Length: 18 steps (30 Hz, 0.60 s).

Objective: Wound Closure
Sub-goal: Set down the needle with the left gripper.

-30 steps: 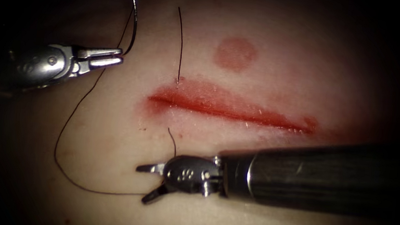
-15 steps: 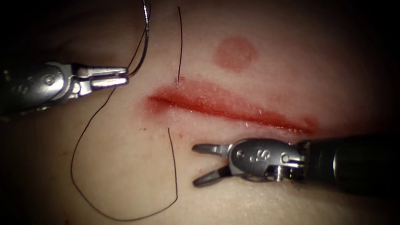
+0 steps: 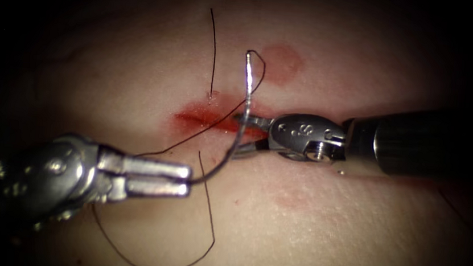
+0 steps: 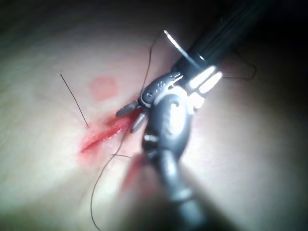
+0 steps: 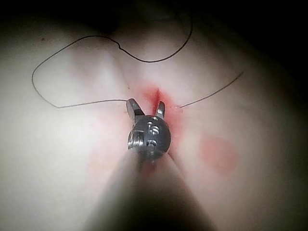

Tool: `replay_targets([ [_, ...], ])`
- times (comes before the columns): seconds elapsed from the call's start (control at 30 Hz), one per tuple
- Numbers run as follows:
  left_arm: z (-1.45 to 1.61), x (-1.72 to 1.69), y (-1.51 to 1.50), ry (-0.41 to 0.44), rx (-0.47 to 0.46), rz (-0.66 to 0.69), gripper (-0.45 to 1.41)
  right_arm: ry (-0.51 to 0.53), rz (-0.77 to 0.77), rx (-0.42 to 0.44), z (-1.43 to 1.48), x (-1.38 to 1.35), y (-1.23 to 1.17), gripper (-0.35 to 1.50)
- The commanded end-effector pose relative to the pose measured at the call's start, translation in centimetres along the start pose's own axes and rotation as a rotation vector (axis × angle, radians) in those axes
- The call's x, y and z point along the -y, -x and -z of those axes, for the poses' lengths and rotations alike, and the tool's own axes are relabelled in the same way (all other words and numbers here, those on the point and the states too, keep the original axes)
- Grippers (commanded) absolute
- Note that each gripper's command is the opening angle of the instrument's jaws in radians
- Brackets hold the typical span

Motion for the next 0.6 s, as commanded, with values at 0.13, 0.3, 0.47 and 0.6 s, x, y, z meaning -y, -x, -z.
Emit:
replay_targets([
  [0.13,-0.10,-0.02,-0.15,0.032,-0.044,0.018,-0.35,0.028,0.007,-0.041,-0.37,-0.07,0.16,1.25],
  [0.3,-0.13,0.01,-0.28,0.039,-0.084,0.031,-0.35,-0.022,0.016,-0.110,-0.79,0.07,0.25,0.73],
  [0.47,0.07,0.25,-0.48,0.004,-0.099,0.035,-0.35,-0.039,0.033,-0.121,-1.11,0.19,0.36,0.48],
  [0.6,0.39,0.36,-0.42,-0.084,-0.016,-0.008,-0.35,-0.038,0.043,-0.095,-1.02,0.23,0.42,0.61],
])
